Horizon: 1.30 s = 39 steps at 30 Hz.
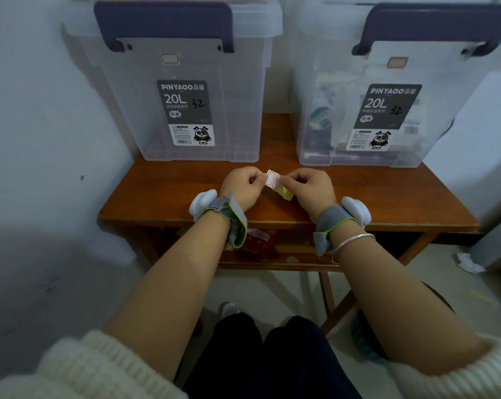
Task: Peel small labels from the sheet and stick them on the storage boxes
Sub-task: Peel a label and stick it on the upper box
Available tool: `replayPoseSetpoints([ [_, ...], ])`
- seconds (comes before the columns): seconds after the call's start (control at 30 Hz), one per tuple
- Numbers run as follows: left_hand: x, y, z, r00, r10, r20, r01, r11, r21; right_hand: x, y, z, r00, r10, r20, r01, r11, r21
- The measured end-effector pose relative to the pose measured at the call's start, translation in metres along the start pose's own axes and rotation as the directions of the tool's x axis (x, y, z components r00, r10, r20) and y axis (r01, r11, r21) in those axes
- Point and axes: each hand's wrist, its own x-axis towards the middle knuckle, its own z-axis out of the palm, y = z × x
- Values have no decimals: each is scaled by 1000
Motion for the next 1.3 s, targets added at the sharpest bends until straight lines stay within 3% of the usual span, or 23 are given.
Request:
replayPoseSetpoints([
  [0.17,-1,0,-1,1000,-11,27,11,1000,-17,0,-1,1,997,30,74,-30,1000,-8],
  [0.53,-2,1,-1,997,38,73,-39,999,18,0,1,-2,997,42,58,-48,991,123],
  [1.3,-1,-1,-2,991,82,109,-87,995,47,-1,-1,-8,991,30,133,-44,994,103],
])
